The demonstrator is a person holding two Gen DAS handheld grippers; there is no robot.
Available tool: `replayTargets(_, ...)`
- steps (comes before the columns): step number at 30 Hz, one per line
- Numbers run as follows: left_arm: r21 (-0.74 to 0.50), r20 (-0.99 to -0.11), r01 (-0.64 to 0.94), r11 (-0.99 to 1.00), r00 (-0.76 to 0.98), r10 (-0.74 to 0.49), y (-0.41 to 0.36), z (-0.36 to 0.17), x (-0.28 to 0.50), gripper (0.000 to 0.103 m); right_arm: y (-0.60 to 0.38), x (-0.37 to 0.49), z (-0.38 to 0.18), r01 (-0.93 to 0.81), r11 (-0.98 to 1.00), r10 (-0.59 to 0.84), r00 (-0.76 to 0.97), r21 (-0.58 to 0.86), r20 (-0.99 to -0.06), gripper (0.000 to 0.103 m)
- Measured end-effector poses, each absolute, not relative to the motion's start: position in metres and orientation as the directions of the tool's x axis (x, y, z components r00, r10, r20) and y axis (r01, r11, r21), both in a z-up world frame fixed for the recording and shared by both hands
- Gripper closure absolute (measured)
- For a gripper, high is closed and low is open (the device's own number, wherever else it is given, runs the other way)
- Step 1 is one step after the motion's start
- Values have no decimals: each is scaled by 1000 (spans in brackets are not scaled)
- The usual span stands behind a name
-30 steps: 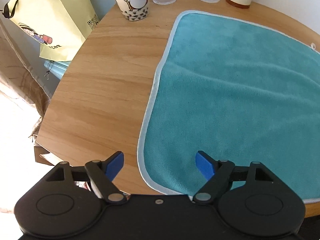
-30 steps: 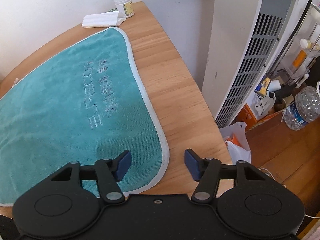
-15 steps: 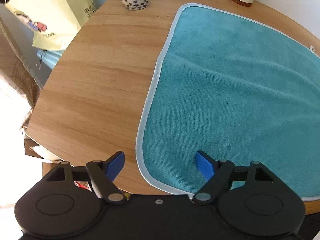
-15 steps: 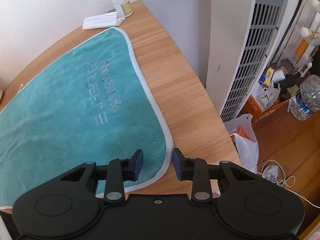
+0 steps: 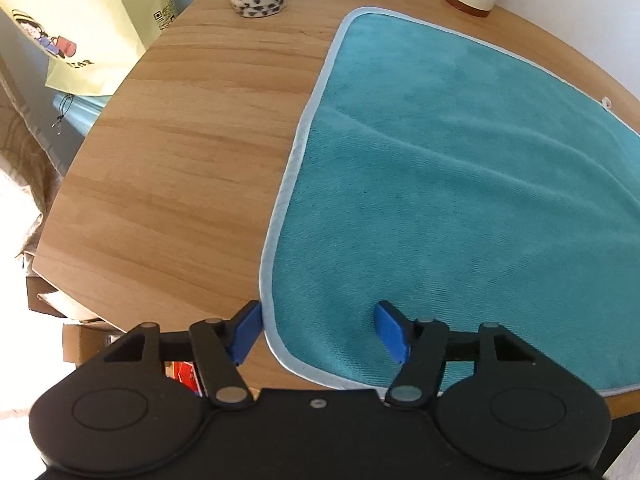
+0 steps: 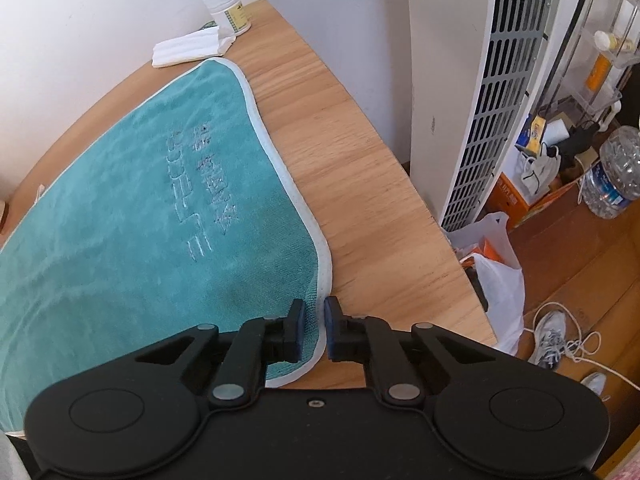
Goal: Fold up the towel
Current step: 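Grasp the towel hem with the right gripper while the left gripper grasps the hem beside it, then lift the held hem with both grippers and fold it over the towel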
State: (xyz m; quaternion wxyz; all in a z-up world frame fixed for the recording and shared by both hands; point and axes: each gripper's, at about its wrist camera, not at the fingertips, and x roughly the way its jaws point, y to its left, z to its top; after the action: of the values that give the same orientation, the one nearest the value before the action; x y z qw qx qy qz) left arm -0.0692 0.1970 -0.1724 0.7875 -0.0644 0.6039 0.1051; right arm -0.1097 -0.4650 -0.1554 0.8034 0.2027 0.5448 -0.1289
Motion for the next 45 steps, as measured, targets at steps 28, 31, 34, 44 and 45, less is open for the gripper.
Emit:
replayTargets(28, 22, -959, -217, 976, 271, 82, 195, -161, -57, 94, -456, -105, -146, 418, 864, 85, 428, 280, -900, 95)
replayTargets(31, 4, -955, -216, 976, 287, 68, 194, -155, -54, 94, -454, -104, -144, 407, 869, 89, 431, 282, -898, 95)
replayTargets(34, -22, -951, -224, 974, 305, 48, 195, -148, -51, 93, -450, -100, -142, 402, 868, 99, 437, 292, -894, 95)
replayTargets(44, -71, -934, -139, 988, 357, -17, 168, -125, -17, 95, -423, -66, -124, 298, 893, 159, 491, 337, -856, 95)
replayTargets(45, -86, -935, -130, 988, 352, -36, 165, -127, -13, 95, -419, -60, -124, 290, 894, 164, 498, 342, -851, 95)
